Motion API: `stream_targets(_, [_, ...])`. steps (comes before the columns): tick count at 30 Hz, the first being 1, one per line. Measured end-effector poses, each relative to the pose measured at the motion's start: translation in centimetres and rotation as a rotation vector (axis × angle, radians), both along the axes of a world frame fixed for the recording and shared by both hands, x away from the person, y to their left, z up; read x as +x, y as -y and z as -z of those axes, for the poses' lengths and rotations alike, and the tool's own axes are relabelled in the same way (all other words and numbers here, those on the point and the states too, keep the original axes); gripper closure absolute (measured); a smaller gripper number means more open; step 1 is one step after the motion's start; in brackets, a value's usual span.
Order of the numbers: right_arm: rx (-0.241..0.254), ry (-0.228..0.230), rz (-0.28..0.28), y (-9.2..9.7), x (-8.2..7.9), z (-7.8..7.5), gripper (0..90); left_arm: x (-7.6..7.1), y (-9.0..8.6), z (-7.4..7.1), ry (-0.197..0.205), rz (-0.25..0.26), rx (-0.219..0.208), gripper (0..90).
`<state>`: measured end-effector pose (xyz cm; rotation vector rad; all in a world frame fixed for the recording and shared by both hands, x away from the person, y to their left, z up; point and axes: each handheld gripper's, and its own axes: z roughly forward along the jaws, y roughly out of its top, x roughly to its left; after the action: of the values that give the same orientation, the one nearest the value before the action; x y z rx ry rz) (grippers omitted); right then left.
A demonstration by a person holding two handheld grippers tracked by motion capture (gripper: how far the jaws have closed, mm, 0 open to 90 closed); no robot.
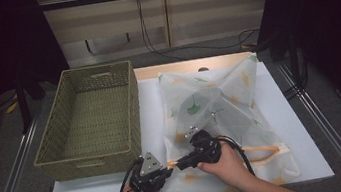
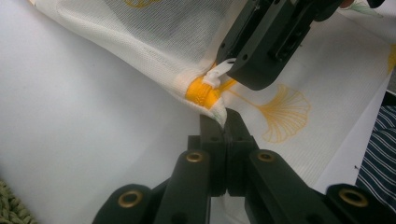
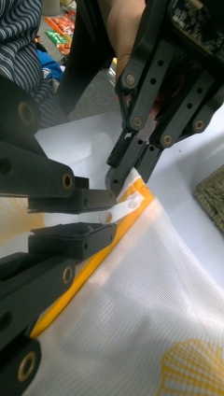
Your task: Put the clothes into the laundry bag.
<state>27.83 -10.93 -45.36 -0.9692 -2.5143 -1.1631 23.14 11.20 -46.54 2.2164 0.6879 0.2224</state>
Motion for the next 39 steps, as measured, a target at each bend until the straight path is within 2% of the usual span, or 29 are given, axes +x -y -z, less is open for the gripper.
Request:
stream_targets(3, [0.018,-0.010,-0.006,0.0,0.1,0.1,81.2,0.0,0.0,0.0,0.001,0.002,0.003,89.4])
stream_targets(5, [0.030,-0.033,0.001,0.1,0.2,0.0,80.6,0.0,0.1,0.0,0.002,0.005,0.001,89.4])
stream_targets(8, [0.051,-0.036,0.004,0.1,0.3,-0.1,80.6,0.0,0.1,0.1,0.002,0.003,0.000,89.4])
stream_targets(15, [0.068,-0.052,0.008,0.1,0.5,0.0,86.1,-0.1,0.1,0.1,0.000,0.000,0.002,89.3])
stream_targets(17, [0.082,-0.062,0.013,0.0,0.5,-0.1,88.0,-0.1,0.2,0.1,-0.004,-0.009,-0.014,89.3])
stream_targets(21, [0.089,-0.059,0.011,-0.2,0.5,-0.1,90.0,-0.1,0.2,0.1,-0.001,0.000,-0.004,89.3])
stream_targets(27, [0.094,-0.064,0.015,-0.3,0.6,-0.1,90.0,-0.1,0.2,0.1,-0.003,-0.001,-0.011,89.3])
stream_targets(31, [0.066,-0.023,-0.001,-0.4,0.4,-0.3,90.0,0.0,0.1,0.1,-0.003,0.003,-0.011,88.7])
stream_targets(33, [0.050,0.001,-0.009,-0.5,0.2,-0.6,90.0,0.1,-0.1,0.0,-0.008,0.014,-0.008,85.5])
stream_targets(34, [0.031,0.010,-0.013,-0.6,0.0,-0.9,90.0,0.1,0.0,0.1,-0.014,0.007,-0.036,80.0])
stream_targets(35, [0.028,0.021,-0.017,-0.6,0.0,-1.0,90.0,0.2,0.0,0.0,-0.017,0.011,-0.032,75.3])
stream_targets(39, [0.012,0.031,-0.022,-0.7,-0.2,-1.3,90.0,0.5,0.1,-0.2,-0.020,-0.005,-0.051,63.0])
